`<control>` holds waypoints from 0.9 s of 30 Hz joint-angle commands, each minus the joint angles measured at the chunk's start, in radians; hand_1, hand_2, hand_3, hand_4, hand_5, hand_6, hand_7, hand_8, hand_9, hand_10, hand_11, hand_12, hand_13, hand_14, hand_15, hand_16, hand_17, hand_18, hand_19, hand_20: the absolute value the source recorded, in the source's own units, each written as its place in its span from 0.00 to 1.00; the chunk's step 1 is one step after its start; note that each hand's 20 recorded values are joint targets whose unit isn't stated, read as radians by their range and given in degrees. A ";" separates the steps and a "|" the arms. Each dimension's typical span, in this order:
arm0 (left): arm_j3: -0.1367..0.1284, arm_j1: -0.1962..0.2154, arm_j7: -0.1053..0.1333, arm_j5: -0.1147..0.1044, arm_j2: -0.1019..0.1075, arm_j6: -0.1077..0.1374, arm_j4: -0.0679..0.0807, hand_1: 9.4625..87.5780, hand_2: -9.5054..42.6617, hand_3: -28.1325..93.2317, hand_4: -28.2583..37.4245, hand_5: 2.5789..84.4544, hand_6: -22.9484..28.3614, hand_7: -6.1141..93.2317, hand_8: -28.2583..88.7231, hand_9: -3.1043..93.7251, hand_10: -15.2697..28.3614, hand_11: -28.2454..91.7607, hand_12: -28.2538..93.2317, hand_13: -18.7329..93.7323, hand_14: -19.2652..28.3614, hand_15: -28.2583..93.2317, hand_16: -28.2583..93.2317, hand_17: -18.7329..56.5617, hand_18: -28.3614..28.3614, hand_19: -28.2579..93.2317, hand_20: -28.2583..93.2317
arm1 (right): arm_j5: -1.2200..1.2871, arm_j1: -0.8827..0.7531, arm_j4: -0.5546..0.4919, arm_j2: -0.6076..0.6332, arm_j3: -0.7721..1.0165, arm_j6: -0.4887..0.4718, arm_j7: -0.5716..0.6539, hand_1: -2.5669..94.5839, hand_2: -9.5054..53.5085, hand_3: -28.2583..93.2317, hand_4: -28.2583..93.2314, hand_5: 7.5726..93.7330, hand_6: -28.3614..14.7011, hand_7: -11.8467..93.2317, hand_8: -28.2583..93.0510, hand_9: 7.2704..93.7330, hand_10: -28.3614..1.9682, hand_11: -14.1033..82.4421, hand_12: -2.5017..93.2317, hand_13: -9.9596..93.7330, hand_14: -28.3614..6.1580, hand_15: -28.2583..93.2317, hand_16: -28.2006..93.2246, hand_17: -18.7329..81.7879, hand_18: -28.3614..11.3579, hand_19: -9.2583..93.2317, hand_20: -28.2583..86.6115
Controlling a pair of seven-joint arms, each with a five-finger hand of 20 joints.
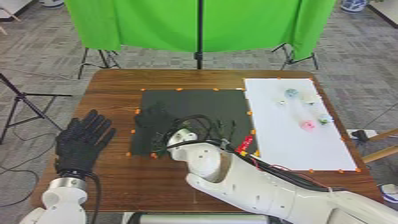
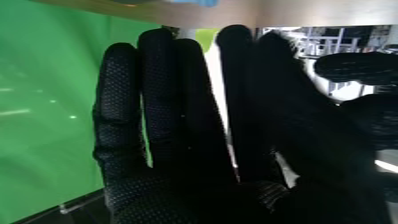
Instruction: Arrange flowers
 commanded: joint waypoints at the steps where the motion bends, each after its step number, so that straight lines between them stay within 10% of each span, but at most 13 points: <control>1: 0.004 0.018 -0.007 -0.005 -0.007 -0.004 0.009 0.27 0.45 0.85 0.00 0.56 0.58 0.28 0.15 0.47 0.68 0.48 0.34 0.46 0.70 0.59 0.18 0.20 0.75 0.52 0.34 | 0.022 0.014 -0.027 0.015 -0.002 0.023 0.031 0.53 0.08 0.81 0.00 0.70 0.60 0.28 0.21 0.66 0.39 0.30 0.19 0.61 0.38 0.61 0.36 0.44 0.11 0.77 0.46; 27: -0.068 0.085 0.002 0.006 -0.053 -0.046 -0.009 0.22 0.47 0.84 0.00 0.51 0.58 0.23 0.16 0.46 0.69 0.45 0.33 0.46 0.70 0.56 0.18 0.20 0.75 0.51 0.34 | 0.286 -0.174 -0.294 0.345 0.553 -0.117 0.251 0.41 0.07 0.87 0.02 0.52 0.50 0.24 0.15 0.50 0.24 0.26 0.19 0.49 0.26 0.61 0.33 0.39 0.10 0.76 0.44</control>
